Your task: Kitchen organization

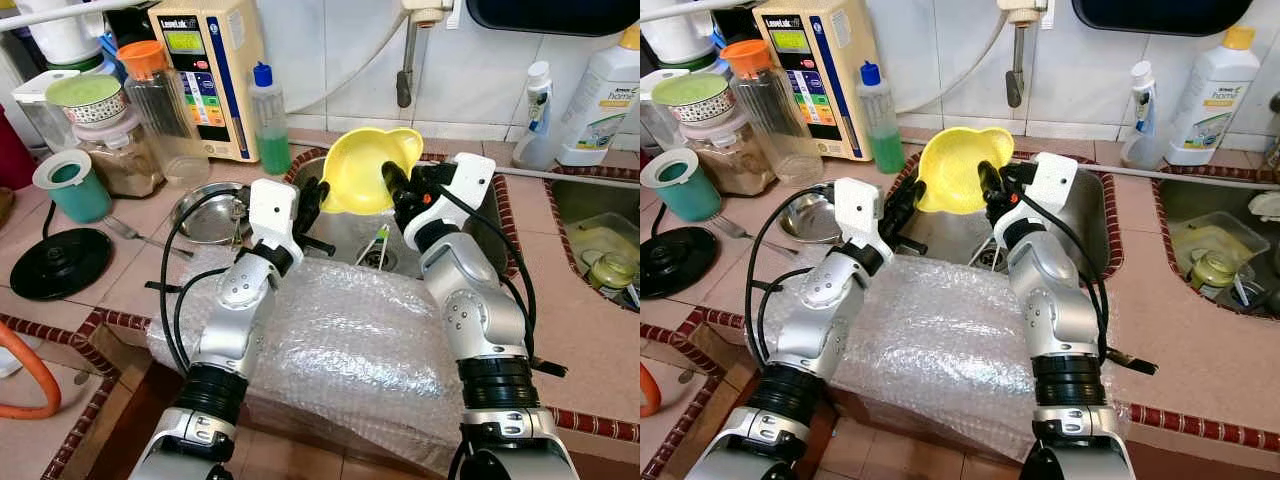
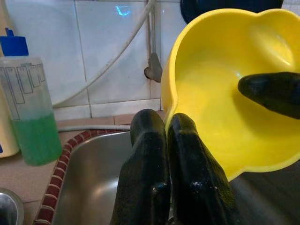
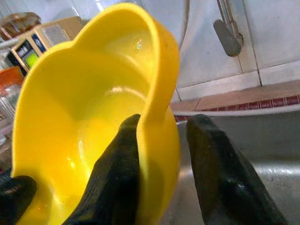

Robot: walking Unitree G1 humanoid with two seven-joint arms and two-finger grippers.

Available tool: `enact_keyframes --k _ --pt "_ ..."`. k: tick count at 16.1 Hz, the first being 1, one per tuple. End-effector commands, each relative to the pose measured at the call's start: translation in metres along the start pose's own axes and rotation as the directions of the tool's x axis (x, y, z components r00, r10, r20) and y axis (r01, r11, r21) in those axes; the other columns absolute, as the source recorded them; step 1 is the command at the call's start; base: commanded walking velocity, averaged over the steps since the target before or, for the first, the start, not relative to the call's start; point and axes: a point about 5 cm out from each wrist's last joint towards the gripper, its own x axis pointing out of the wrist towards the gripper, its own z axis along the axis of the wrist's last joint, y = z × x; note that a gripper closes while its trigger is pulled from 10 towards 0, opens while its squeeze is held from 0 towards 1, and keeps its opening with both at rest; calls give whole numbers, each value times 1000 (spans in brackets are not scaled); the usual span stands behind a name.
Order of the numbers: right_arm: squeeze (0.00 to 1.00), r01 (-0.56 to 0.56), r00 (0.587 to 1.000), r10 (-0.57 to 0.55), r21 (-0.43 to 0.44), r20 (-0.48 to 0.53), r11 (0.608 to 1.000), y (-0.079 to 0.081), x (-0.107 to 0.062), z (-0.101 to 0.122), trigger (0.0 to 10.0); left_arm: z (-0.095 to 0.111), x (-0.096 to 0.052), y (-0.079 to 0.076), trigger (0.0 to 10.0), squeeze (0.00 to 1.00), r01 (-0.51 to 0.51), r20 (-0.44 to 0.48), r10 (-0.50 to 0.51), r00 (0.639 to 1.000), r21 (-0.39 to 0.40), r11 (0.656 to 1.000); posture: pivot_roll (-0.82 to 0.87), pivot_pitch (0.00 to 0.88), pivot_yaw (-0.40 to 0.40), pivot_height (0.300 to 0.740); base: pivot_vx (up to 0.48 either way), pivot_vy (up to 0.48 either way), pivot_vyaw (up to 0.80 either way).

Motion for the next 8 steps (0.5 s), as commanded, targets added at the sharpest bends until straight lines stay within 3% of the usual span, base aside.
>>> enact_keyframes --k 1,4,7,8 --pt "0 53 998 -53 -4 -14 999 -9 -1 -3 0 5 2 3 0 0 -7 20 7 1000 18 1000 18 0 62 740 0 0 0" --pt "0 70 997 -70 -17 -21 997 -10 1 -6 0 6 4 2 0 0 2 17 -2 1000 18 1000 33 0 59 740 0 0 0" --pt "0 172 985 -172 -109 9 979 -23 5 -10 0 1 6 4 0 0 -2 -23 1 1000 -22 1000 87 0 46 740 0 0 0" --pt "0 180 983 -182 -149 4 972 -26 5 -17 0 -2 5 5 10000 0 -11 -42 10 999 -28 1000 83 0 54 740 0 0 0"
